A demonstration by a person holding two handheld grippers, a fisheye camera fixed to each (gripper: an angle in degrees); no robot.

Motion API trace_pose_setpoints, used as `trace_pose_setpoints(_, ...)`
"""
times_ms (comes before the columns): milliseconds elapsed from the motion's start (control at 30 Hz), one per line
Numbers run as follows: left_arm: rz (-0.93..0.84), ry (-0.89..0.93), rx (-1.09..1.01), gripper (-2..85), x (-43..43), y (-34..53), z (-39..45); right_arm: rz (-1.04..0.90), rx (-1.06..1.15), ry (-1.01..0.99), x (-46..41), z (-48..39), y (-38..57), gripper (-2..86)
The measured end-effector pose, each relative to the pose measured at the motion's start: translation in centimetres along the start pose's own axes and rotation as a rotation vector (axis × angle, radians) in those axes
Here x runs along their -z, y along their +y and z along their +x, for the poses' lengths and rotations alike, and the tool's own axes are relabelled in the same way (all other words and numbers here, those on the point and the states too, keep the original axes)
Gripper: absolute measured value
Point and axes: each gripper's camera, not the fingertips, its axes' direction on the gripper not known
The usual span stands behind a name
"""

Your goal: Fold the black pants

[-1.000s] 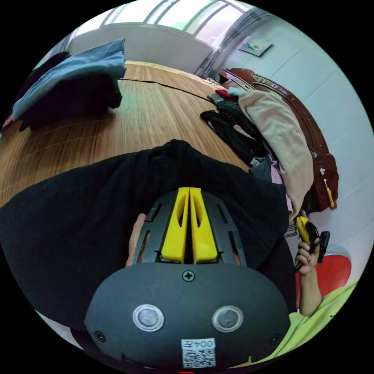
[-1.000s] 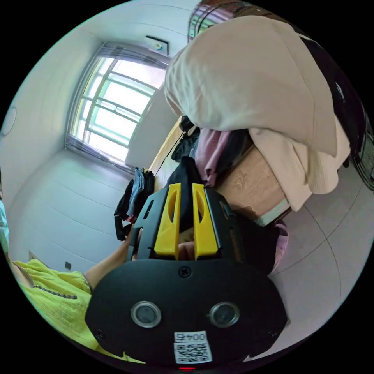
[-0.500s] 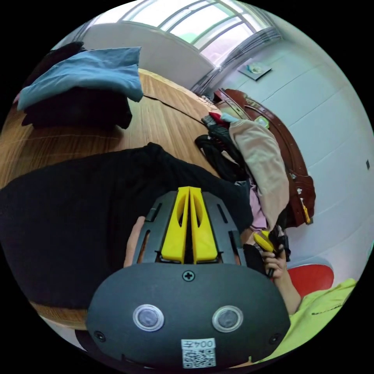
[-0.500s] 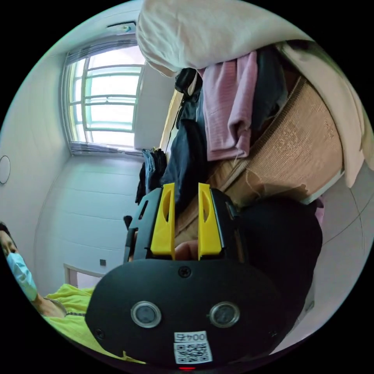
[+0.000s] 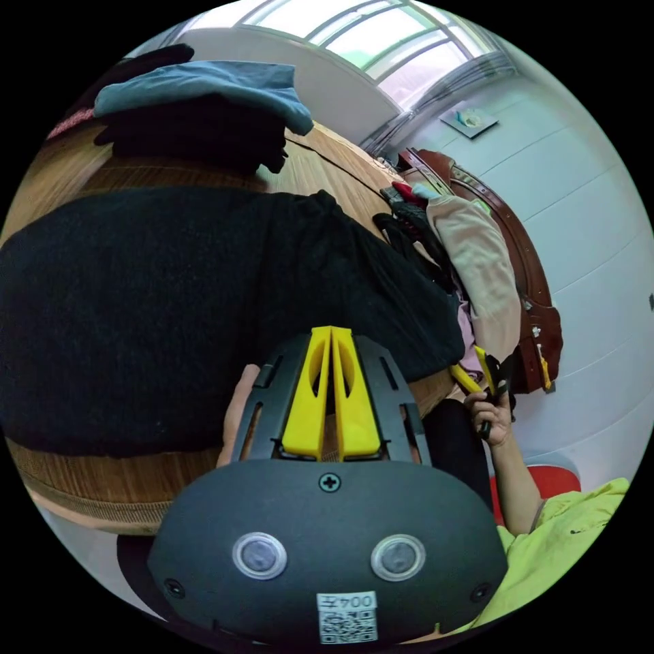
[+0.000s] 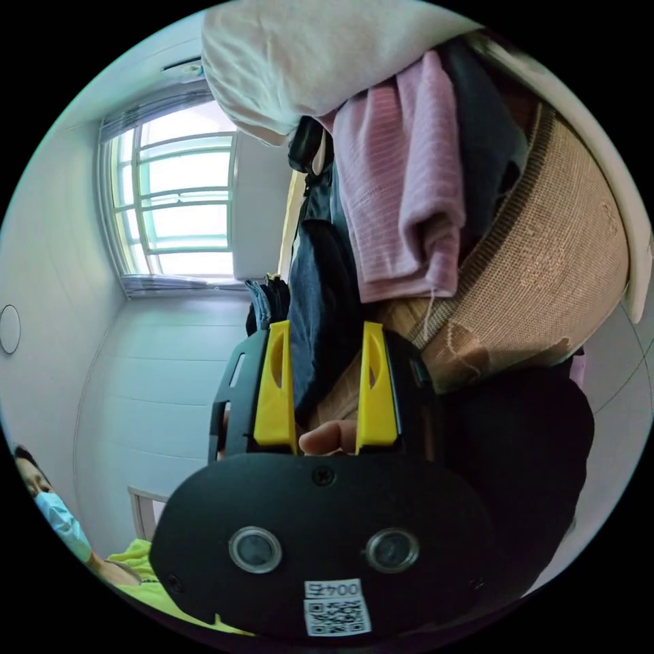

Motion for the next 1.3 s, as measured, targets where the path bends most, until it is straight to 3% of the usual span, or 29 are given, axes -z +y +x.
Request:
trace_pose_setpoints(233,0.148,0.213,0.121,0.1,3.1,2.7,-4.7,0.001,-0.001,0.071,-2.0,-2.4,0.9,11.8)
trace_pose_setpoints(333,0.255,0.288,0.184,0.1,4.6,4.1,-6.4,-0.049,-0.024,0.047,-4.2,-3.2,0.5,6.7)
trace_pose_setpoints(433,0.37,0.294,0.244,0.1,6.0,5.8,-7.5,0.039,0.153,0.233,-3.5,-9.1,1.2,5.3)
trace_pose_setpoints(500,0.366,0.287,0.262,0.2,6.2,6.3,-7.9,0.082,0.374,0.487,-3.3,-13.9,1.8,5.4)
trace_pose_setpoints(533,0.347,0.286,0.245,0.2,6.2,6.3,-7.8,0.081,0.378,0.519,-3.5,-14.1,1.6,5.5)
trace_pose_setpoints(667,0.212,0.169,0.159,0.2,5.4,5.6,-6.1,-0.08,0.252,0.554,-5.2,-12.0,-0.4,7.6)
trace_pose_setpoints(733,0.198,0.125,0.139,0.2,5.2,5.7,-5.4,-0.009,0.271,0.564,-4.2,-13.4,0.7,7.3)
trace_pose_setpoints(867,0.216,0.103,0.117,0.2,5.4,6.5,-4.9,0.224,0.561,0.847,-4.9,-20.3,6.2,3.5)
trace_pose_setpoints(1000,0.217,0.073,0.086,0.1,5.5,7.0,-4.1,0.021,0.9,1.053,-14.1,-24.2,10.2,-0.2)
trace_pose_setpoints(1167,0.205,-0.045,0.022,0.1,5.4,7.6,-2.0,-0.199,0.983,1.209,-22.9,-23.0,12.1,-0.6)
trace_pose_setpoints(1300,0.215,-0.159,-0.062,0.1,5.1,8.3,0.0,-0.12,1.005,1.231,-24.9,-22.3,13.7,-0.7)
